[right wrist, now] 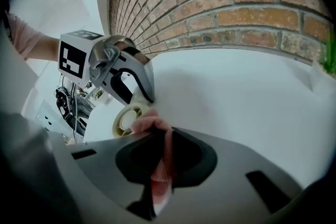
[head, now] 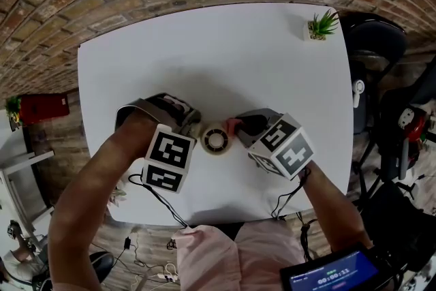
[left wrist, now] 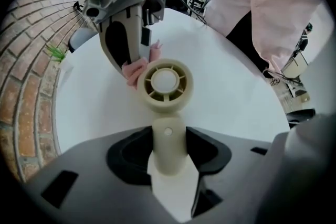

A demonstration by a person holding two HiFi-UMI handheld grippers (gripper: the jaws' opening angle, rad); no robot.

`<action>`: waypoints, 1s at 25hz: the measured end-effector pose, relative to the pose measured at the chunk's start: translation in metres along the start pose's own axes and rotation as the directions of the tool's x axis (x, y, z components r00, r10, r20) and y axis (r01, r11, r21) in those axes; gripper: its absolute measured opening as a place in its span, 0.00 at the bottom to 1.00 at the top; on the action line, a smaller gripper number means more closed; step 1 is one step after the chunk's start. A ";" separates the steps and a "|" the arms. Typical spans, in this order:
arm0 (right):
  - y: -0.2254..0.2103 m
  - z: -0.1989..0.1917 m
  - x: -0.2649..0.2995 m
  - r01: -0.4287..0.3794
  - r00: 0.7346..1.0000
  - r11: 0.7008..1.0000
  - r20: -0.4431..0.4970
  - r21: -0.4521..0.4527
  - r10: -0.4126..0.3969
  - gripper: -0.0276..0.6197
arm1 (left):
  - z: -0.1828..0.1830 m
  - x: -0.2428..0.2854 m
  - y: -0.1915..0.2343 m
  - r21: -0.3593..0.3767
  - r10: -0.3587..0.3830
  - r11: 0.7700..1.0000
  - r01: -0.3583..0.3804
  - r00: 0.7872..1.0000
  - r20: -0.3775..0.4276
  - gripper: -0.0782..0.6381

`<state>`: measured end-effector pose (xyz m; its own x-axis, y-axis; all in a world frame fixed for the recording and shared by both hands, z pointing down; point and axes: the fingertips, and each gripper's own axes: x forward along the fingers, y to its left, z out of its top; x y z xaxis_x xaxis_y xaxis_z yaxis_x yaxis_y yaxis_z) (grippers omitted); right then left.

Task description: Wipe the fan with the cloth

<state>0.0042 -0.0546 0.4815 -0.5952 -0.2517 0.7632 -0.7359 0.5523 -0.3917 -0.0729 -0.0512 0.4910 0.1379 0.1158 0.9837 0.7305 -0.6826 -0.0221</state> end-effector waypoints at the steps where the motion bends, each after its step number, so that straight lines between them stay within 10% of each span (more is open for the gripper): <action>1: 0.001 0.000 0.001 -0.003 1.000 1.000 -0.001 -0.005 0.003 0.09 | 0.000 0.000 0.000 0.013 -0.002 1.000 0.002 1.000 -0.006 0.39; 19: 0.001 0.011 -0.007 -0.044 0.999 0.984 0.014 -0.173 0.047 0.09 | 0.005 0.004 -0.004 0.145 -0.025 0.989 0.035 0.997 -0.074 0.39; 25: 0.011 0.016 0.002 -0.116 0.993 0.895 -0.061 -0.432 0.100 0.09 | 0.005 0.003 -0.004 0.160 -0.022 0.987 0.034 0.997 -0.076 0.39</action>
<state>-0.0102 -0.0621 0.4704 -0.6447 -0.1464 0.7503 -0.4497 0.8664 -0.2173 -0.0723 -0.0442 0.4937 0.0706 0.0754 0.9946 0.8321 -0.5544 -0.0170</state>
